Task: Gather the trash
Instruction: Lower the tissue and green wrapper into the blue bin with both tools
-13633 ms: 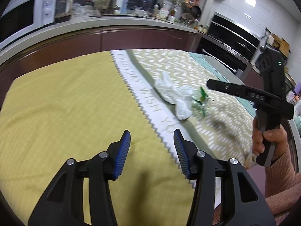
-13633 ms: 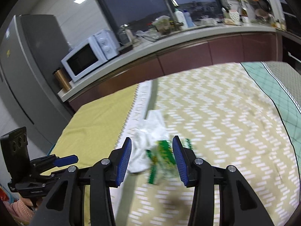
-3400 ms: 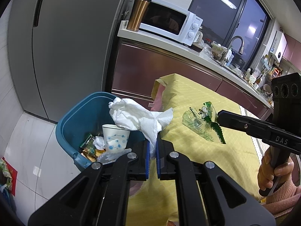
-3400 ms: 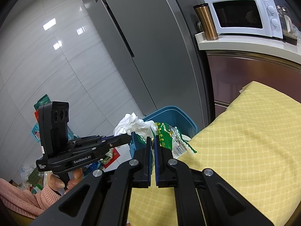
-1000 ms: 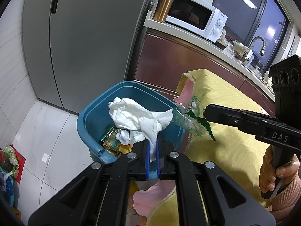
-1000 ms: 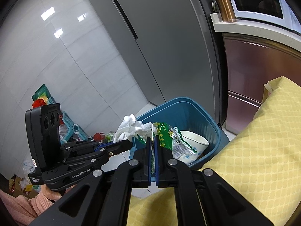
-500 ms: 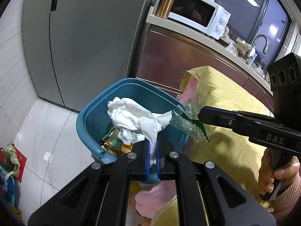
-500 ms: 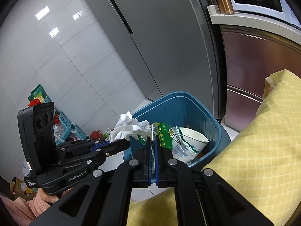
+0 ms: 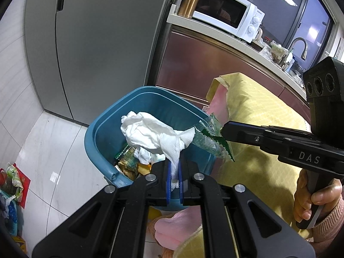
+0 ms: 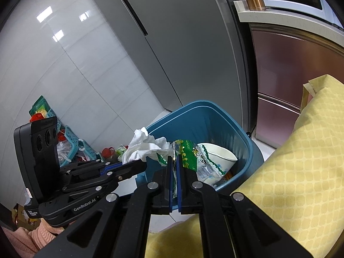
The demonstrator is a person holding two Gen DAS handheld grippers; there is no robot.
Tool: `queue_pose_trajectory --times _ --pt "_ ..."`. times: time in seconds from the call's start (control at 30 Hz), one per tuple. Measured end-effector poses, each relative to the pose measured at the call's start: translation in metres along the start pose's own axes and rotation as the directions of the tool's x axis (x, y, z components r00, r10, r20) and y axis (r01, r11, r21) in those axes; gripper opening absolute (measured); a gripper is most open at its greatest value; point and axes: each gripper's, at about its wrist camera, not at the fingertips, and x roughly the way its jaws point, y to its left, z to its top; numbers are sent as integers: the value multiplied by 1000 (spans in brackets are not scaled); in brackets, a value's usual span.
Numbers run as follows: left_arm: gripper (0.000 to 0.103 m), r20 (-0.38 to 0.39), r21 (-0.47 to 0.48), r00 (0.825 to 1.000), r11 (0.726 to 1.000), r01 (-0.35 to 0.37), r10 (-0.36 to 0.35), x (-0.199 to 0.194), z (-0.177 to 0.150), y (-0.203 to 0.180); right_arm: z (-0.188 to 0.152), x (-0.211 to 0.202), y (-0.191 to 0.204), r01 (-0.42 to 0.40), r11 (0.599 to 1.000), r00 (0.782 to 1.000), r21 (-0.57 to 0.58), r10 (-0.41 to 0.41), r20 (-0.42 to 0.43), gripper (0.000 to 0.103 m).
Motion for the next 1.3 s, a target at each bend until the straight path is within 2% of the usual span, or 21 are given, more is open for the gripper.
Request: queue_pose_trajectory --times 1.3 --pt "5 -49 4 999 1000 4 -3 25 -1 0 1 15 -5 22 1000 999 21 -21 -46 2"
